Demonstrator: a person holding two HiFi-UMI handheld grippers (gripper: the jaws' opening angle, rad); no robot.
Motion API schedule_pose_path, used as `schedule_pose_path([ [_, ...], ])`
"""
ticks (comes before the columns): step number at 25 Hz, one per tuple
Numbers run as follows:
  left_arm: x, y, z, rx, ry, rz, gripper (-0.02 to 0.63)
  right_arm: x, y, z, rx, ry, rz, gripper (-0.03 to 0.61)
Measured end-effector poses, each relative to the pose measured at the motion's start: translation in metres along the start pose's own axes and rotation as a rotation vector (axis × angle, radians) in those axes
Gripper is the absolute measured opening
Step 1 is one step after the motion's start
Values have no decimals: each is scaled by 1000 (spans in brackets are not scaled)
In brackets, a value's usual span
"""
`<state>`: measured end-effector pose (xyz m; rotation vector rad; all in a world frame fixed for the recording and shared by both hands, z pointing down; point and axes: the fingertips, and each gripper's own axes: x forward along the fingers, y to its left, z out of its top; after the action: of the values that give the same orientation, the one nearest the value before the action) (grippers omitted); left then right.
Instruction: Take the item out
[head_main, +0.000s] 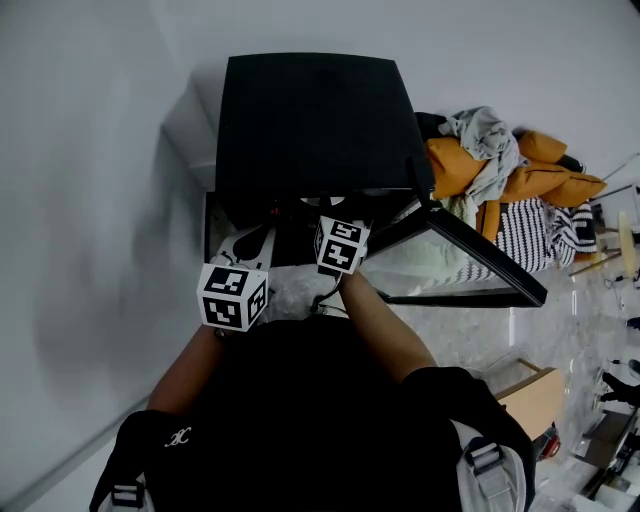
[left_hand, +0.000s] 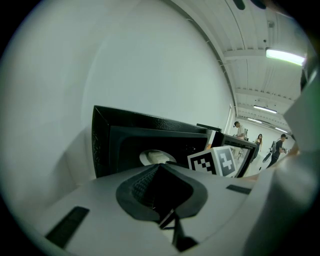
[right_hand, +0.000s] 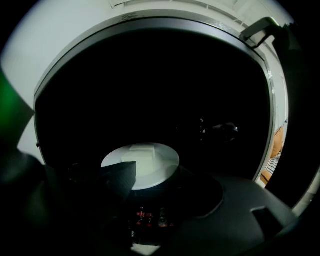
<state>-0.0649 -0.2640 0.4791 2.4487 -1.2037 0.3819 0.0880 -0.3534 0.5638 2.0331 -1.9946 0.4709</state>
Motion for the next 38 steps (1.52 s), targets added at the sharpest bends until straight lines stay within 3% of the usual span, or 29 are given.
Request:
schedule_pose_path([
  [13, 5, -8, -5, 4, 12, -19, 9, -18, -1, -4, 60, 4, 48, 282],
  [14, 4, -8, -5, 5, 12, -20, 9, -20, -1, -2, 98, 3, 64, 278],
  [17, 4, -6, -4, 8, 13, -20, 9, -25, -2, -4, 313, 43, 121, 176],
  [22, 6, -8, -2, 12, 20, -18, 9, -30, 8, -22, 926, 177, 290, 154],
  [25, 6, -8, -1, 13, 20, -18, 9, -26, 14, -26, 1163, 215, 367, 151],
  [28, 6, -6, -4, 9, 22, -16, 9, -21, 12, -28, 1228, 221, 379, 109],
  [38, 4, -4, -7, -4, 27, -13, 9, -15, 12, -28, 1253, 235, 368, 44],
])
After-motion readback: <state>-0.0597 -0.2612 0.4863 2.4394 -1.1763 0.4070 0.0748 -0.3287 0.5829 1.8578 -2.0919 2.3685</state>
